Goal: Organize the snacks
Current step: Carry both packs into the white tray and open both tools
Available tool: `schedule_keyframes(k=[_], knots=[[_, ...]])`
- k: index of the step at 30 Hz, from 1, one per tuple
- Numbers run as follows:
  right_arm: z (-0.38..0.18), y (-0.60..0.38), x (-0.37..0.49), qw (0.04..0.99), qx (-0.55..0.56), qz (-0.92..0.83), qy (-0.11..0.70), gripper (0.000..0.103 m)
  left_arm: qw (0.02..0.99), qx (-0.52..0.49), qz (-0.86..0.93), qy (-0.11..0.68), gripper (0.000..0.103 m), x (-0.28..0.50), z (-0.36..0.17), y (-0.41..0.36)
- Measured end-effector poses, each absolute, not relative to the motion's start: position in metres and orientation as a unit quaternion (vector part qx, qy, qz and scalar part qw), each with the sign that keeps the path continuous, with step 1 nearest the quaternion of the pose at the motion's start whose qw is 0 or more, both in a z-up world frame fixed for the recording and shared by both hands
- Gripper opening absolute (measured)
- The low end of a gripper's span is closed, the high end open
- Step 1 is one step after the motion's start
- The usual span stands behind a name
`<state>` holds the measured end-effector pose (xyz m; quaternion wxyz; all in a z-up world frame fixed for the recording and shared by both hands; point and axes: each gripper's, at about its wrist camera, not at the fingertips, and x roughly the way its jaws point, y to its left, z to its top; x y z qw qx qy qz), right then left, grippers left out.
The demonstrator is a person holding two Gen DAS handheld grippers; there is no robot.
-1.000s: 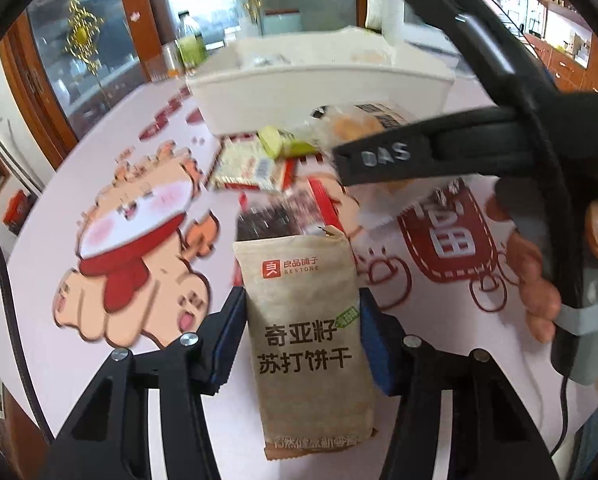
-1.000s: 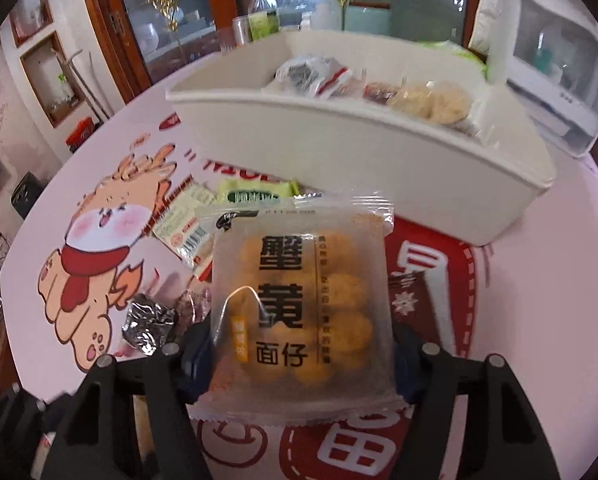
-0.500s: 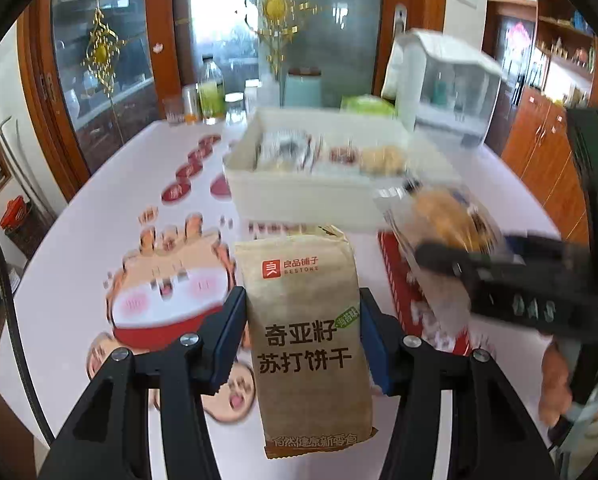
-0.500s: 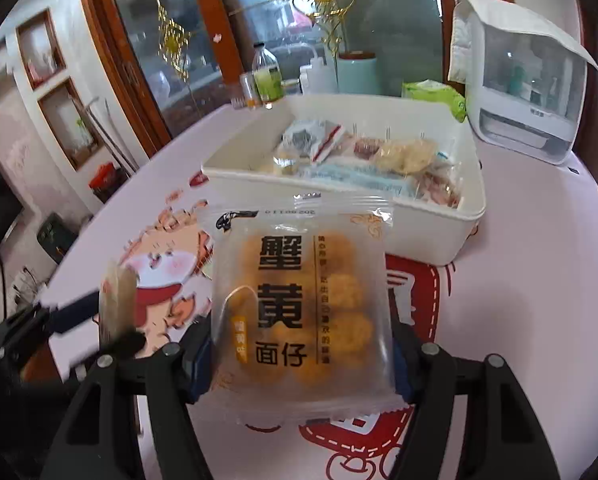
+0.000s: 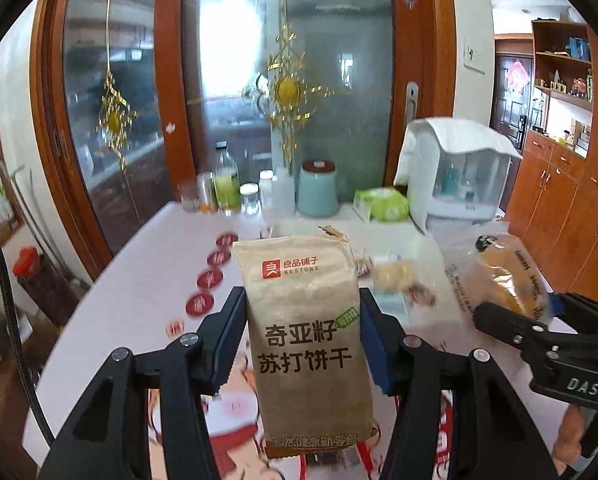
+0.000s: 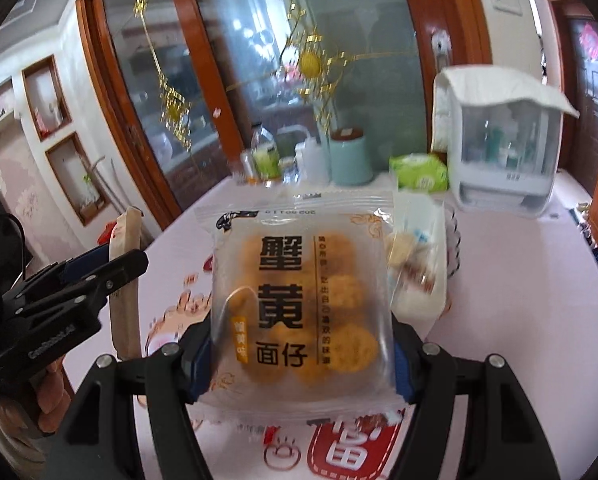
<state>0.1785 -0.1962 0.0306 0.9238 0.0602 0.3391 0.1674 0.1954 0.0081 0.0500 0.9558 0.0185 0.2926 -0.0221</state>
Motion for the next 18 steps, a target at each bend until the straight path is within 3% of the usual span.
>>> schedule_keyframes(k=[9, 18], knots=[[0.079, -0.21, 0.221, 0.948, 0.078, 0.119, 0.285, 0.071, 0.963, 0.021, -0.003, 0.268, 0.053, 0.262, 0.085, -0.005], [0.066, -0.22, 0.278, 0.949, 0.101, 0.074, 0.29, 0.072, 0.949, 0.005, -0.003, 0.317, 0.053, 0.334, 0.05, -0.011]])
